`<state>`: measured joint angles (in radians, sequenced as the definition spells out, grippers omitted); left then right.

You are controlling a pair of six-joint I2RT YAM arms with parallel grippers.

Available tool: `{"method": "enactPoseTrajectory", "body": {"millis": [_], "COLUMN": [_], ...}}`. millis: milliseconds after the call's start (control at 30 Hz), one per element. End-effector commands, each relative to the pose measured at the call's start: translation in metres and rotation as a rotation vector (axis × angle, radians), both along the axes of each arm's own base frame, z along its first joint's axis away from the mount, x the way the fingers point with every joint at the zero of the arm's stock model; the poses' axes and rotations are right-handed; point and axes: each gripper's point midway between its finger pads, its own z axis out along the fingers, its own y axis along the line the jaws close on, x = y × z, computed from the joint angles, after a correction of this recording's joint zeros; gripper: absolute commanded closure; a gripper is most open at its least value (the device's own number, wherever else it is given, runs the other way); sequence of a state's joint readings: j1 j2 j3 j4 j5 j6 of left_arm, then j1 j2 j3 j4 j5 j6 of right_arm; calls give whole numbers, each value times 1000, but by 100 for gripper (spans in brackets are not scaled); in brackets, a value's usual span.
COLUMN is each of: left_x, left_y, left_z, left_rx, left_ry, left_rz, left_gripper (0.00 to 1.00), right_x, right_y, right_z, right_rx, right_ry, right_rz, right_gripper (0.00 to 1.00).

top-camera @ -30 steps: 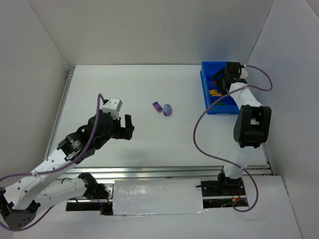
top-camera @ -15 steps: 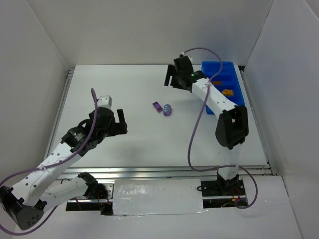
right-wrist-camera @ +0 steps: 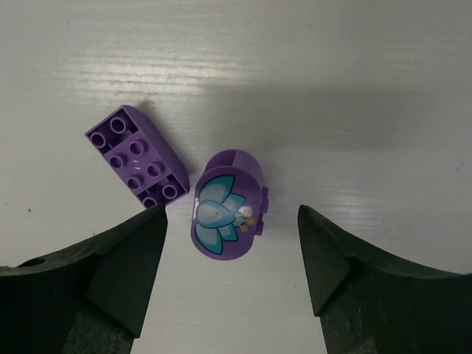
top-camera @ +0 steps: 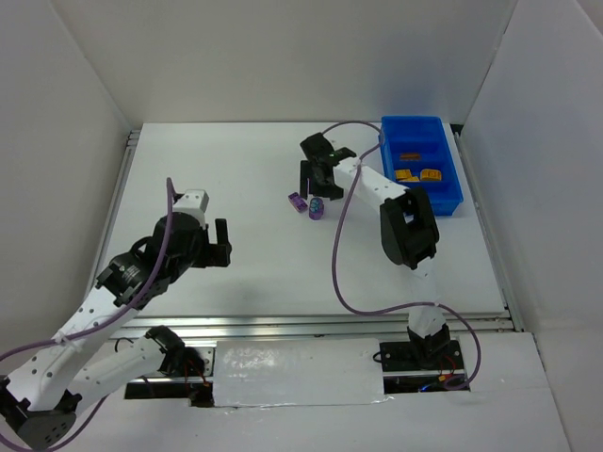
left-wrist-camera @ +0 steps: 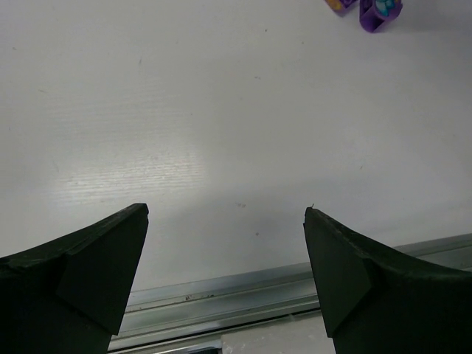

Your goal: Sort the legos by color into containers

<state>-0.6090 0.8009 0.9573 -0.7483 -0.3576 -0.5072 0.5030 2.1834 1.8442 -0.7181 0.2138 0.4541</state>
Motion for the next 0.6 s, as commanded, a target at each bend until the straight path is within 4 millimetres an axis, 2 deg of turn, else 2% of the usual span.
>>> {"method": "enactPoseTrajectory", "body": {"millis": [0,33,267,367,567], "left_x": [2,3,5,4,4], "left_y": [-5,-5,-12,-13,-14], "left_z": [-5,-5,-9,-8,-6], "left_rx": [15,16,14,10,0], "left_ry": [-2,-4,-4,-5,-17], "left_rz": [-44,-48,-79,-87,-99], "left_gripper": [1,0,0,0,0], "right_x": [-2,-1,-11,-12,-8], "right_y": [3,5,1,-1,2], "right_z": [1,4,-17,-22,-31], "right_rx": [-3,9,-5,-11,-15], "right_ry": [-10,-26,22,26,47], "right_rz": [3,3,-4,-6,6], "right_gripper": [21,21,27,31,34]}}
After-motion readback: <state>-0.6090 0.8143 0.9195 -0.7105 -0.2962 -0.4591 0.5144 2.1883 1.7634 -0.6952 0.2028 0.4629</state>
